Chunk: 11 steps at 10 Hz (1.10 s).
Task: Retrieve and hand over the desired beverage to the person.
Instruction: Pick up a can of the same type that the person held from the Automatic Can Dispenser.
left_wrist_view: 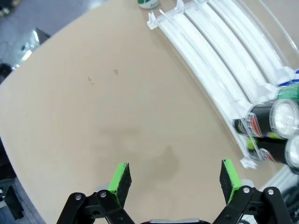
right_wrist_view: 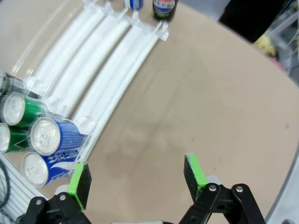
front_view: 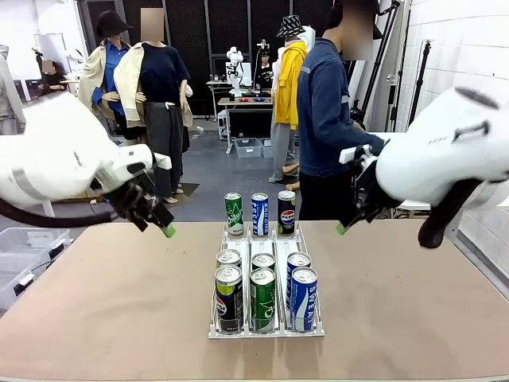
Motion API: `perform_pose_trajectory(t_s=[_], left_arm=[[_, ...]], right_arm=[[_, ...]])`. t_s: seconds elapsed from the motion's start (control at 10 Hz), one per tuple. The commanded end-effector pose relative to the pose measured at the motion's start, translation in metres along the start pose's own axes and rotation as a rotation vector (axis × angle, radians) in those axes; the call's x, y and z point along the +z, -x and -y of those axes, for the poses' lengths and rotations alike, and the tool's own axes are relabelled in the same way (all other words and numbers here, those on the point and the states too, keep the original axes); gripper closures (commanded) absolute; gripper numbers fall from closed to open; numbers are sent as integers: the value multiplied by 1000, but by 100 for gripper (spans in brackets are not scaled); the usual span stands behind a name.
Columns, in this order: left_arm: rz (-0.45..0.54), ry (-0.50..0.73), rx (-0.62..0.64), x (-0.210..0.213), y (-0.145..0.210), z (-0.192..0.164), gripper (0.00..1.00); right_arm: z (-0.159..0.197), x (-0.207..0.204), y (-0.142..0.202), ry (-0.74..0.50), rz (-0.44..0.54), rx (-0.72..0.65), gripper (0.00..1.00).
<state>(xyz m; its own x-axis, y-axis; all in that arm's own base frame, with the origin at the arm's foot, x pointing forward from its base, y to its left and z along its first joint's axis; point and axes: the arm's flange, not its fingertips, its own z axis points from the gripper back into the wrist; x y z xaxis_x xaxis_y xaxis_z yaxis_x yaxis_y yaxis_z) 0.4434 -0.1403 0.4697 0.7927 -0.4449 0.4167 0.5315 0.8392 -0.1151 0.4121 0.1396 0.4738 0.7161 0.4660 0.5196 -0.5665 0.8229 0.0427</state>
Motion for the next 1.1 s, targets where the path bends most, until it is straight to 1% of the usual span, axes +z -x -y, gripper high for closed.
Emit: perform_pose_trajectory(t_s=[0.0, 0.1, 0.2, 0.3, 0.4, 0.5, 0.6, 0.7, 1.0], left_arm=[[16, 67, 19, 38, 0, -23, 0], [48, 119, 45, 55, 3, -34, 0], [89, 190, 72, 71, 10, -47, 0], [145, 255, 76, 85, 16, -56, 0], [236, 340, 94, 104, 23, -71, 0], [314, 401, 142, 120, 33, -93, 0], [357, 486, 178, 133, 48, -115, 0], [425, 548, 221, 142, 65, -140, 0], [500, 613, 309, 152, 97, -184, 0]], right_arm=[[23, 32, 0, -79, 2, -32, 0], [37, 47, 1, -140, 8, -64, 0], [49, 64, 3, -231, 28, -65, 0], [59, 79, 6, -293, 46, -61, 0], [71, 94, 12, -351, 90, -65, 0], [85, 108, 22, -396, 139, -78, 0], [99, 121, 36, -457, 198, -84, 0], [115, 135, 53, -518, 262, -89, 0], [151, 160, 103, -613, 421, -121, 0]])
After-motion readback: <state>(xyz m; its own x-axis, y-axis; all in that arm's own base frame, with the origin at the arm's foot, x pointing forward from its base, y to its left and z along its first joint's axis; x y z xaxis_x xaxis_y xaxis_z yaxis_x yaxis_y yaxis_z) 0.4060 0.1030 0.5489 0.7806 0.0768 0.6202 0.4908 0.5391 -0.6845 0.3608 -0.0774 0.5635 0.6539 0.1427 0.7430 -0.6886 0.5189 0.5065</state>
